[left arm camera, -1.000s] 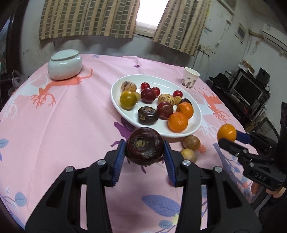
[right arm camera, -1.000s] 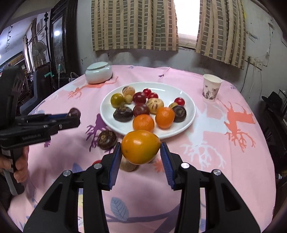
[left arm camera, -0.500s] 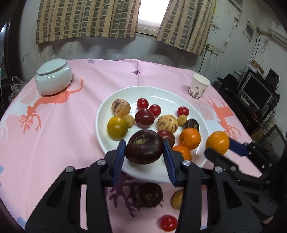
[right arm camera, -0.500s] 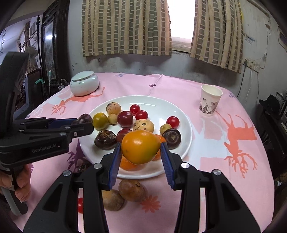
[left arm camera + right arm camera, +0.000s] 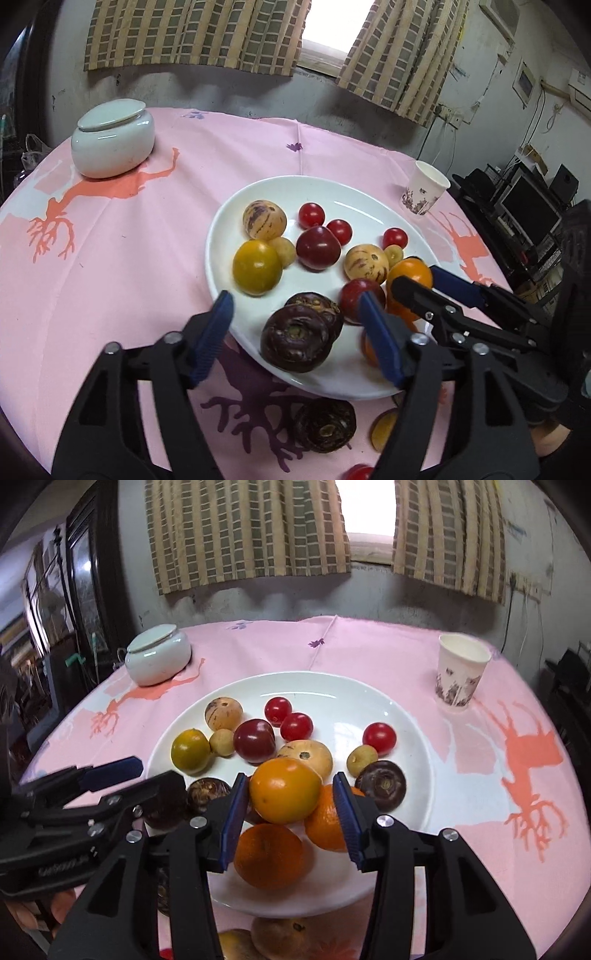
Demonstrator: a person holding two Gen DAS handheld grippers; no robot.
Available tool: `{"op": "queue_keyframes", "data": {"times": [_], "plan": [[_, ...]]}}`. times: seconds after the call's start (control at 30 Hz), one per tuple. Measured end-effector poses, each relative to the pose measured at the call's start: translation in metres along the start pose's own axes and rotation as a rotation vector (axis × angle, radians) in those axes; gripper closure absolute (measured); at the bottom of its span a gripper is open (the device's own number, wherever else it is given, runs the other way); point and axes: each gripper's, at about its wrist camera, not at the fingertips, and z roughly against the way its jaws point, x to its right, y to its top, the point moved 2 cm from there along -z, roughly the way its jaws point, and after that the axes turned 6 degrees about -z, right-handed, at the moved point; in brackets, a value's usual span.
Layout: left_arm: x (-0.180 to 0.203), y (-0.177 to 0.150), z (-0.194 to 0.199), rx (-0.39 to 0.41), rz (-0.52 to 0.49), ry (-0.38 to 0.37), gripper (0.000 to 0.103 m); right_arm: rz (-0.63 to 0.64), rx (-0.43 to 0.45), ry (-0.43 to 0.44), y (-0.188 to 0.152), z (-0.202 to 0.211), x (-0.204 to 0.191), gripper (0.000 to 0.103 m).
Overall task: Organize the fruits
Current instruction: 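Carry both fruits over the white plate and open both tools, then move both open tools back toward the remaining fruits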
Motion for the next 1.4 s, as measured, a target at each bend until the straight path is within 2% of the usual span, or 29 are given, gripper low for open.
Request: {"op": "queue_keyframes", "data": {"times": [0.07,0.2,0.27,0.33,0.37,0.4,0.47,0.57,0.8,1.0,1.4], "plan": [[-0.002,0.001,0.005,0.011,0.009,-0.001,0.028,-0.013,0.014,0.001,-0.001,0.005,0.001,0.048],[-0.002,0.001,0.014,0.021,0.01,0.007,0.028,-0.019,0.05,0.01,-0.006,0.028,0.006,0.045],[0.001,0.003,0.021,0.034,0.006,0.012,0.027,-0.031,0.062,0.012,-0.01,0.042,0.012,0.037],[0.008,0.005,0.03,0.047,-0.016,0.015,0.024,-0.038,0.067,0.009,-0.016,0.056,0.018,0.037],[0.013,0.006,0.036,0.058,-0.031,0.022,0.016,-0.04,0.068,0.012,-0.02,0.065,0.021,0.037],[0.02,0.006,0.044,0.081,-0.049,0.03,0.013,-0.043,0.067,0.012,-0.024,0.07,0.023,0.037],[0.034,0.006,0.058,0.115,-0.087,0.027,0.013,-0.05,0.057,0.005,-0.034,0.083,0.027,0.036],[0.056,0.0,0.073,0.126,-0.154,0.016,0.013,-0.059,0.042,0.003,-0.049,0.096,0.03,0.036],[0.08,-0.046,0.082,0.036,-0.291,0.077,0.011,-0.083,0.063,0.014,-0.076,0.109,0.036,0.036],[0.078,-0.092,0.064,-0.08,-0.305,0.066,0.011,-0.163,0.033,0.034,-0.081,0.102,0.058,0.036],[0.076,-0.107,0.049,-0.108,-0.307,0.059,0.011,-0.156,0.028,0.023,-0.084,0.101,0.059,0.036]]}}
